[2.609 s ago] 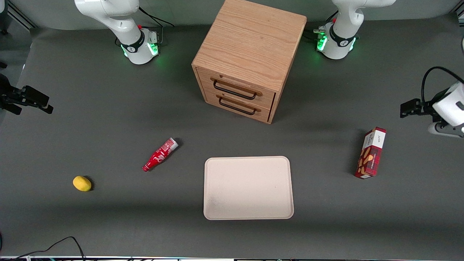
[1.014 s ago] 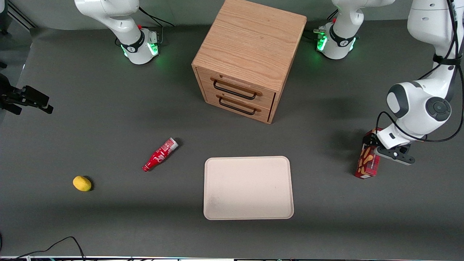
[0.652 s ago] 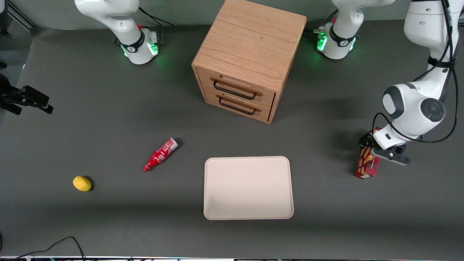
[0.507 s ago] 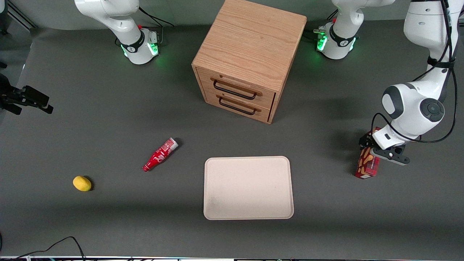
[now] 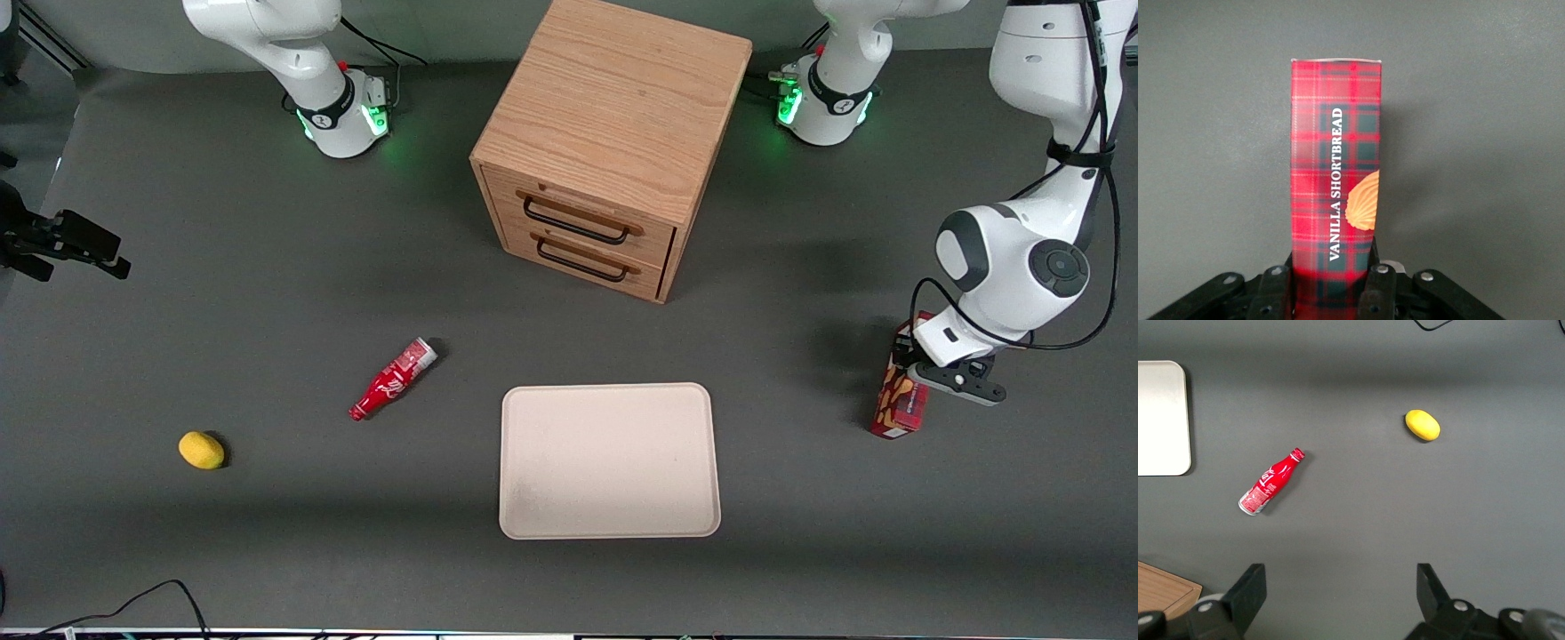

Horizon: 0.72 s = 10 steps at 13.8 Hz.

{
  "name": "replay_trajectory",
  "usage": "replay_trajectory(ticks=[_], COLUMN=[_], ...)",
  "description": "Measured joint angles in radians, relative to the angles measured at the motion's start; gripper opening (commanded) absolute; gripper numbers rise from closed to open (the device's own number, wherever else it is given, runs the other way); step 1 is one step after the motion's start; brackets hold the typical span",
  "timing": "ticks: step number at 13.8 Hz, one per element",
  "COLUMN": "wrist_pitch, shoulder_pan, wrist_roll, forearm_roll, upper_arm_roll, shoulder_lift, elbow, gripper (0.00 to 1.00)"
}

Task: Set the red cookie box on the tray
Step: 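Close the left gripper on the red shortbread box, then lift the red box upright with the left gripper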

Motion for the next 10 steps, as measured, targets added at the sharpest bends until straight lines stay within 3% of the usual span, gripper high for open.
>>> replay_trajectory(ticks=[2,4,10], wrist_pitch=[-0.032,-0.167,-0.815], shoulder_pan=[-0.001,-0.001,-0.001], wrist_roll=[0.0,0.0,-0.037], forearm_roll=[-0.002,-0.004,0.031], upper_arm_roll=[-0.005,-0.004,0.007], shoulder_lift=[-0.024,-0.087,-0.249], elbow=[0.008,0.05,0.399], gripper=[0.0,0.0,0.0])
